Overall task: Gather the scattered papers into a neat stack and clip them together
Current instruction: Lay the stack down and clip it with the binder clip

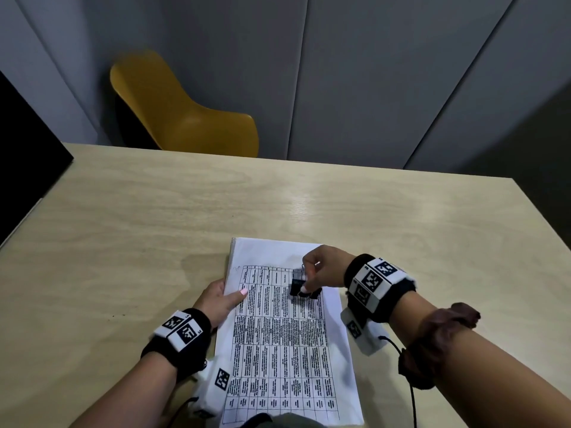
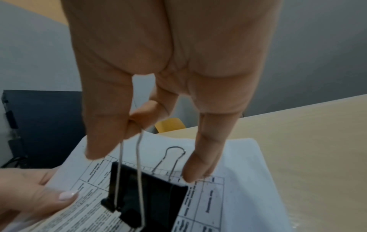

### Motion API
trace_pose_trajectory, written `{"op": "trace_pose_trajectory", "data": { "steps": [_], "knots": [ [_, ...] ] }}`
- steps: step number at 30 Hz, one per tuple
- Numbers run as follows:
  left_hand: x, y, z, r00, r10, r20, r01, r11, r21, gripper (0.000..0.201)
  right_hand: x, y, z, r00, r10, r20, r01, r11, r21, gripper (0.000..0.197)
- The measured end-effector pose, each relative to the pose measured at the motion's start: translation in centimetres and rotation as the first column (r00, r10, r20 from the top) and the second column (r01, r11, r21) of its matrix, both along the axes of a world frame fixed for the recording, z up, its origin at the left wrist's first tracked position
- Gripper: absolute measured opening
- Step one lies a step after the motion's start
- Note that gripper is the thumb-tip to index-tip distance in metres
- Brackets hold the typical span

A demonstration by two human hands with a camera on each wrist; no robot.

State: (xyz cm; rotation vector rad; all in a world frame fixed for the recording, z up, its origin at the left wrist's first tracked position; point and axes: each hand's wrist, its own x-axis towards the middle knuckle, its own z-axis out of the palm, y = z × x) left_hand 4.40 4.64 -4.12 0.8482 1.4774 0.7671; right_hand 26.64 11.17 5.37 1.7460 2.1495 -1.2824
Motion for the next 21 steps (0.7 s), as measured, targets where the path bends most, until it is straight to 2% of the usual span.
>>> {"op": "trace_pose_trajectory", "data": {
  "steps": [3, 6, 9, 10, 12, 14, 18, 21],
  "knots": [
    [0.1, 0.0, 0.0, 1.000, 0.004, -0.008, -0.004, 1.000, 0.011, 0.014, 0.0, 0.2, -0.2, 1.000, 0.022, -0.009, -0.022, 1.000, -0.022, 0.038],
    [0.0, -0.1, 0.0, 1.000, 0.005, -0.009, -0.004, 1.000, 0.003, 0.014, 0.0, 0.1, 0.0, 0.998, -0.009, -0.068, 0.008, 1.000, -0.012, 0.023],
    [-0.1, -0.1, 0.0, 1.000, 0.004, -0.017, -0.004, 1.000, 0.003, 0.011, -0.1, 0.3, 0.5, 0.999, 0.038, 0.029, -0.039, 0.999, 0.013, 0.059],
    [-0.1, -0.1, 0.1, 1.000, 0.005, -0.020, -0.005, 1.000, 0.001, 0.011, -0.2, 0.5, 0.7, 0.992, 0.090, 0.091, -0.096, 0.994, 0.061, 0.060],
    [0.0, -0.2, 0.3, 1.000, 0.001, -0.021, -0.001, 1.000, -0.003, 0.011, -0.5, 1.1, 1.6, 0.975, 0.140, 0.175, -0.169, 0.972, 0.165, 0.047],
    [0.1, -0.4, 0.5, 0.999, -0.005, -0.033, 0.005, 1.000, -0.009, 0.014, -0.7, 1.9, 2.7, 0.978, 0.102, 0.180, -0.147, 0.955, 0.258, 0.037],
    [0.3, -0.8, 0.9, 0.999, 0.007, -0.034, -0.007, 1.000, -0.007, 0.017, -1.2, 4.3, 4.7, 0.982, 0.050, 0.184, -0.124, 0.903, 0.411, 0.031],
    [0.4, -0.7, 1.1, 0.999, 0.008, -0.034, -0.008, 1.000, 0.012, 0.010, -2.1, 5.6, 5.2, 0.959, 0.128, 0.251, -0.230, 0.869, 0.438, 0.030]
  ]
}}
